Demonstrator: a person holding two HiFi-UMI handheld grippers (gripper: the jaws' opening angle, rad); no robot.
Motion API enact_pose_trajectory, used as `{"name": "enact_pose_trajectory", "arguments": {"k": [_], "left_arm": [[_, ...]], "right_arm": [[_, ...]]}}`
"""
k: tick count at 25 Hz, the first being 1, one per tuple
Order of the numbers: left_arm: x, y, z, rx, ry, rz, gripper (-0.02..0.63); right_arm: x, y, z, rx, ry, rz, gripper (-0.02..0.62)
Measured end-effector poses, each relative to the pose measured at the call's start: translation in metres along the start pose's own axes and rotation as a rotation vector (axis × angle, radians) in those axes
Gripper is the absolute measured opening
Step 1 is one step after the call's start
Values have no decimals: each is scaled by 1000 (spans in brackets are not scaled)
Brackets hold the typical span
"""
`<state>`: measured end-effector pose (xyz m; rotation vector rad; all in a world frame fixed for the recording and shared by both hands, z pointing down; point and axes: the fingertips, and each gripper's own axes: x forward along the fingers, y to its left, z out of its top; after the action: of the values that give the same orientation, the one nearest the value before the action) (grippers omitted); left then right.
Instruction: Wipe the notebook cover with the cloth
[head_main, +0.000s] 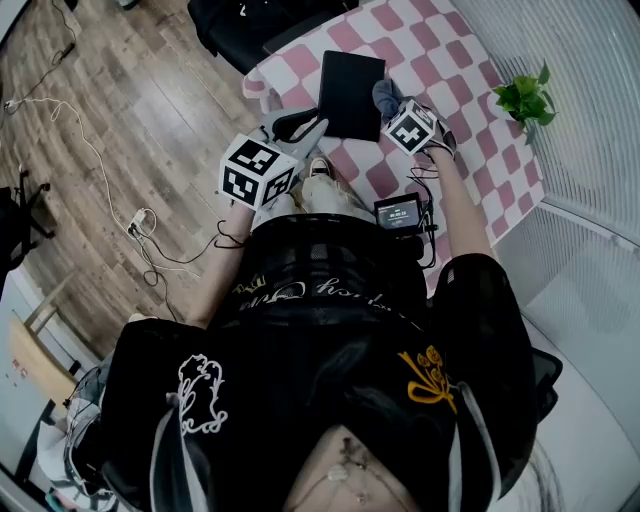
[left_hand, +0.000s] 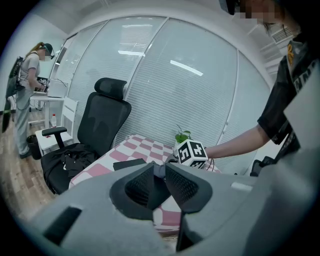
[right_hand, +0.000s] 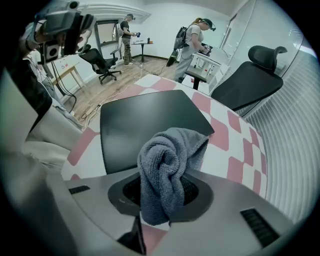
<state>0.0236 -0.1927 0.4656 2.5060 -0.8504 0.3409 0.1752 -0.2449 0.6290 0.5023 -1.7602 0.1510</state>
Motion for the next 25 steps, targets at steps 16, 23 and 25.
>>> {"name": "enact_pose_trajectory", "arguments": {"k": [16, 23, 25], "left_arm": [[-23, -27, -15, 35, 1, -86, 72], [-47, -30, -20, 53, -12, -94, 72], [-58, -30, -23, 57, -10, -94, 72]], "right_arm": [[-20, 76, -27, 147, 8, -20, 86], [-24, 97, -32, 204, 32, -46, 86], [-22, 100, -37, 280, 44, -58, 86]]}}
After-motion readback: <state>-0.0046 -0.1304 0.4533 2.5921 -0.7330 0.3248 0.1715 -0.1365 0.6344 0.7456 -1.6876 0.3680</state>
